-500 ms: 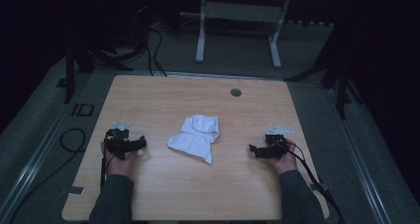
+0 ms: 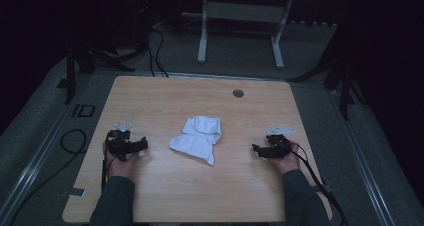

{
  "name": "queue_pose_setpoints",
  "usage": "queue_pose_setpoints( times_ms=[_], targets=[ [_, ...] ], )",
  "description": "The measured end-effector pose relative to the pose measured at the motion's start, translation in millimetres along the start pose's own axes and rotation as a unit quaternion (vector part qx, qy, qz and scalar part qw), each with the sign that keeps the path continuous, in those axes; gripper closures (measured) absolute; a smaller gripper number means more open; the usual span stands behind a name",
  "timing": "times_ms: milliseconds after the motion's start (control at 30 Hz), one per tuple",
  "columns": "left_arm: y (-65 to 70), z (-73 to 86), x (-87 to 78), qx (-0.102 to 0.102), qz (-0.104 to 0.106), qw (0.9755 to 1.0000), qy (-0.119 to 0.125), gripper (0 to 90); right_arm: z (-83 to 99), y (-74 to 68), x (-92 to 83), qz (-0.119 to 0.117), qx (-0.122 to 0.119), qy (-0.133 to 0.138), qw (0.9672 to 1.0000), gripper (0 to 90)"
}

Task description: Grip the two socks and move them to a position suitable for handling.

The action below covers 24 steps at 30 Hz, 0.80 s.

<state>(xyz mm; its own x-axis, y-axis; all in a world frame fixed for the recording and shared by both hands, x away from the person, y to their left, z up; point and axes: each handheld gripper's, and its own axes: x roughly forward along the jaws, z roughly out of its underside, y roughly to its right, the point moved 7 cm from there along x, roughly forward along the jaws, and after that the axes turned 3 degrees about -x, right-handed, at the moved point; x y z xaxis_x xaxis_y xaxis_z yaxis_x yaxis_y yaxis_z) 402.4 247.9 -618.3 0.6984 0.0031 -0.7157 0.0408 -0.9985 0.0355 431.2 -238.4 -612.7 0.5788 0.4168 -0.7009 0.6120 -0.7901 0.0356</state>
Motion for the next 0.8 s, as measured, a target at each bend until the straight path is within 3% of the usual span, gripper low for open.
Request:
queue_pose_setpoints(
  times_ms=[100, 333, 433, 533, 767, 800],
  targets=[
    [0.0, 0.0, 0.0, 0.000, 0.000, 1.0000, 0.000, 9.3, -1.8, -5.6, -2.5, -0.010, -0.010, -0.015, 0.9998, 31.8],
    [0.1, 0.0, 0.0, 0.000, 0.000, 1.0000, 0.000, 9.4, -11.0, -19.3, -15.6, -0.020, -0.030, -0.009, 0.9993, 39.7],
    [0.1, 0.0, 0.0, 0.000, 0.000, 1.0000, 0.000, 9.4, -15.5, -27.9, -21.9, -0.026, -0.039, -0.020, 0.9987, 42.9],
    [0.1, 0.0, 0.0, 0.000, 0.000, 1.0000, 0.000, 9.4, -21.4, -37.6, -30.1, -0.029, -0.061, -0.025, 0.9974, 44.7],
    [0.2, 0.1, -0.1, 0.000, 0.000, 1.0000, 0.000, 9.5, -34.3, -52.8, -41.1, -0.041, -0.085, -0.027, 0.9952, 48.6],
    [0.2, 0.1, -0.1, 0.000, 0.000, 1.0000, 0.000, 9.5, -39.7, -61.0, -43.2, -0.046, -0.101, -0.033, 0.9933, 50.1]
  ],
)
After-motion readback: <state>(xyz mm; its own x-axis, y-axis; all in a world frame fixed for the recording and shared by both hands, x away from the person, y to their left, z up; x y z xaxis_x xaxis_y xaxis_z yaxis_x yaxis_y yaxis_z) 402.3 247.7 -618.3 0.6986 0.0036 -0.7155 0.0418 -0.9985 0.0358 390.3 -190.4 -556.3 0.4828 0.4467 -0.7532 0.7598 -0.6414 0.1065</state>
